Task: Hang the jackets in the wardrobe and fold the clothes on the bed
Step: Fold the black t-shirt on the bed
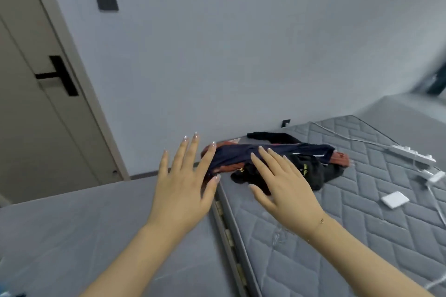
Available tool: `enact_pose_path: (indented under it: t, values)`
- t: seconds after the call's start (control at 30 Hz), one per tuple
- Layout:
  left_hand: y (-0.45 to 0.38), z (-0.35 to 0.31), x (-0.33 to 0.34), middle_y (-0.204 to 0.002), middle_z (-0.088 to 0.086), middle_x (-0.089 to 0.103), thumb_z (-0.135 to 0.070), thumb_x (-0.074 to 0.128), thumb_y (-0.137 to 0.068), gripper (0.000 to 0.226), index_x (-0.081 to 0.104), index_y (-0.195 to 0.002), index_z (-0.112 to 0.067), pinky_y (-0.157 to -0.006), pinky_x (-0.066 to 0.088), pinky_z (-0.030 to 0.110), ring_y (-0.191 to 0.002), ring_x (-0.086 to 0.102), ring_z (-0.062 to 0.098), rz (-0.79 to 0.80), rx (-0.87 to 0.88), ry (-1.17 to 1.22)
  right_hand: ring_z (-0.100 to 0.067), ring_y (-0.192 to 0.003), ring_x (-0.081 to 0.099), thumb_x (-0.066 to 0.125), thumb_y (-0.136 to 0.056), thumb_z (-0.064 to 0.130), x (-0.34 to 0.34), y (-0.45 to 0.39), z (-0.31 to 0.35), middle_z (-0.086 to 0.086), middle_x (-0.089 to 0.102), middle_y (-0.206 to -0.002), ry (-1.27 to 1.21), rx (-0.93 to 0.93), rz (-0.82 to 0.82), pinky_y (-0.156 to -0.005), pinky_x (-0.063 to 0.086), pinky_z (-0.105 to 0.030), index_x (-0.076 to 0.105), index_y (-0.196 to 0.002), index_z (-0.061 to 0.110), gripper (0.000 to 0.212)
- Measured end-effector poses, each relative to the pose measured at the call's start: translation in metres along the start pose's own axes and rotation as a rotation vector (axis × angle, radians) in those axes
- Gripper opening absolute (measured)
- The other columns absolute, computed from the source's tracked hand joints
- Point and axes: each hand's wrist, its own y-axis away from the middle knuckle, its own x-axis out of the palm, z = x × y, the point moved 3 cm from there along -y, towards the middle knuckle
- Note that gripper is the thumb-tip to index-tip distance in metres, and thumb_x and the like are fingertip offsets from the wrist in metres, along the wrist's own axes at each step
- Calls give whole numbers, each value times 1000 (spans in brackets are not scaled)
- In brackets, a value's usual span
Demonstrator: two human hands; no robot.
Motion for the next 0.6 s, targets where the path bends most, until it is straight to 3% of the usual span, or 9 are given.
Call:
enact_pose_path:
  t: [0.2,0.37,0.6]
  values:
    - [-104,-81,90,-163,5,10,-54,19,-97,63,15,-156,-30,-120,9,48,-151,13,24,129,168,58,-24,-147,25,47,-98,43,46,0,-134,-6,28,-158,-10,218,92,-121,16,-38,32,-151,18,61]
    - [-190,-118,165,-162,8,18,-46,45,-98,61,27,-153,-27,-120,18,51,-149,18,27,205,307,134,-17,-148,17,37,-100,47,96,-21,-215,0,18,-161,-26,390,156,-122,10,-33,22,-154,24,61]
    - [-344,-140,330,-165,1,-3,-52,26,-101,63,3,-156,-31,-121,2,43,-151,-3,19,412,472,161,-13,-148,17,37,-101,46,202,-94,-317,3,19,-161,-103,658,216,-120,12,-26,23,-153,24,59]
